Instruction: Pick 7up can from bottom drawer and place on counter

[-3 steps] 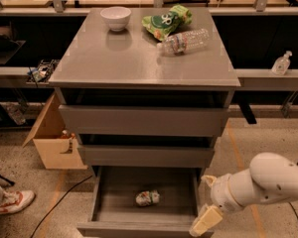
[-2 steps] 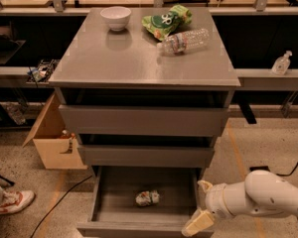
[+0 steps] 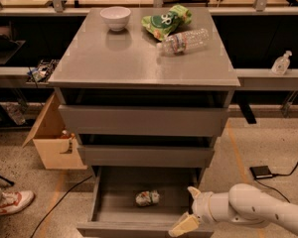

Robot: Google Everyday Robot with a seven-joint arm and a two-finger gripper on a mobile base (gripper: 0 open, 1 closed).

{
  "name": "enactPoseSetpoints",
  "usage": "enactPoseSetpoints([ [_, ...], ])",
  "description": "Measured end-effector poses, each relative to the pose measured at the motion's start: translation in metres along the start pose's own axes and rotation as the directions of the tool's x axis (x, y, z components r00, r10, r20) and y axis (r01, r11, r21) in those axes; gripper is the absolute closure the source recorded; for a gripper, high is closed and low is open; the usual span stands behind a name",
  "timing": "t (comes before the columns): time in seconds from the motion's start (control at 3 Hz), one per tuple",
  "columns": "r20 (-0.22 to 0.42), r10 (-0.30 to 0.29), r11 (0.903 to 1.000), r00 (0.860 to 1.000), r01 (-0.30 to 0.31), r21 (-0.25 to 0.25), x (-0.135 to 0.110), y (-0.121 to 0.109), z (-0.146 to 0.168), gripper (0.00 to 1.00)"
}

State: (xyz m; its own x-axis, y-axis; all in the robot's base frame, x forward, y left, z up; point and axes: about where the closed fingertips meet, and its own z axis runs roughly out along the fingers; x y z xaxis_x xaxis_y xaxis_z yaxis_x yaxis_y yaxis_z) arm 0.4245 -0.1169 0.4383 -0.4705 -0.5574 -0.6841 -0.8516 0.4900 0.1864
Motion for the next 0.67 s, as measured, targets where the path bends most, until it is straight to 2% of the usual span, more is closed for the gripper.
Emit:
enactPoseSetpoints([
  [0.33, -0.009, -0.039, 0.9992, 0.999, 0.039, 0.009, -0.002, -0.009, 0.025, 0.0],
  [0.67, -0.004, -0.107, 0.9937, 0.994, 0.107, 0.034, -0.008, -0.038, 0.077, 0.0],
])
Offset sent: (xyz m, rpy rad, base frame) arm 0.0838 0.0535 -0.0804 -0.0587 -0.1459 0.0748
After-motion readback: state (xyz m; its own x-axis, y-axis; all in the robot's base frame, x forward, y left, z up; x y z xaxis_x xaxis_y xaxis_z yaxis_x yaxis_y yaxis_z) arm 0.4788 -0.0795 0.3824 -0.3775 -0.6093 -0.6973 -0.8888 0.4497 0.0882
